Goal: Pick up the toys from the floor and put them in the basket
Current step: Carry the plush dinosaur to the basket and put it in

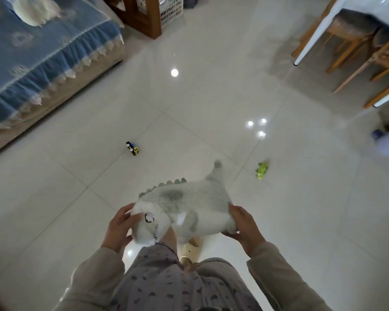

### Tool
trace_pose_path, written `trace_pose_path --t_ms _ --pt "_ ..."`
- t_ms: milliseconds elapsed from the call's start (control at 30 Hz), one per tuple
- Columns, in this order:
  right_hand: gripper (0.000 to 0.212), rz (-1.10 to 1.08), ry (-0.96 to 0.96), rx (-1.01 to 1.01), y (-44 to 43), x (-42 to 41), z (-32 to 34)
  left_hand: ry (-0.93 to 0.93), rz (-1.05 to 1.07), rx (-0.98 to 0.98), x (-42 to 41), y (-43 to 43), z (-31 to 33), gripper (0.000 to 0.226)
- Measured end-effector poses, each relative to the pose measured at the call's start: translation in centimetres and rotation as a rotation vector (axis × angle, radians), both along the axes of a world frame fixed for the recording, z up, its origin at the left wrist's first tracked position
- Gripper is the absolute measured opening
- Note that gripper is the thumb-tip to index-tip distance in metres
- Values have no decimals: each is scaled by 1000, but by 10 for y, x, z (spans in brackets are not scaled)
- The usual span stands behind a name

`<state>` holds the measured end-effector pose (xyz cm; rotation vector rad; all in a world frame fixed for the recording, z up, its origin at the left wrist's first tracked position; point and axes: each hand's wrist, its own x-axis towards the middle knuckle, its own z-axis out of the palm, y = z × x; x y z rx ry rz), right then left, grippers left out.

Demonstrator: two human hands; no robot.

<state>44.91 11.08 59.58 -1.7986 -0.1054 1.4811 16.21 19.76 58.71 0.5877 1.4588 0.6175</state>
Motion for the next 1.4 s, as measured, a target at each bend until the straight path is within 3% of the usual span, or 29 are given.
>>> trace_pose_path --t_ms 267,567,800,967,1200,1400 --pt "36 -57 -7 -32 114 41 -10 -15 -34 -2 48 120 -15 28" --pt "32 -183 -1 29 254 93 6 -34 -253 14 119 322 11 29" --pt "31 -307 -29 69 329 155 6 -82 -395 20 196 426 15 30" --pt "40 -327 -6 33 394 204 -11 -79 -402 -10 247 485 -3 35" --pt "37 -172 -18 9 516 294 -7 -21 -314 6 319 570 -9 42" --pt "24 -38 -31 21 619 357 9 -15 -170 -13 365 640 -3 43"
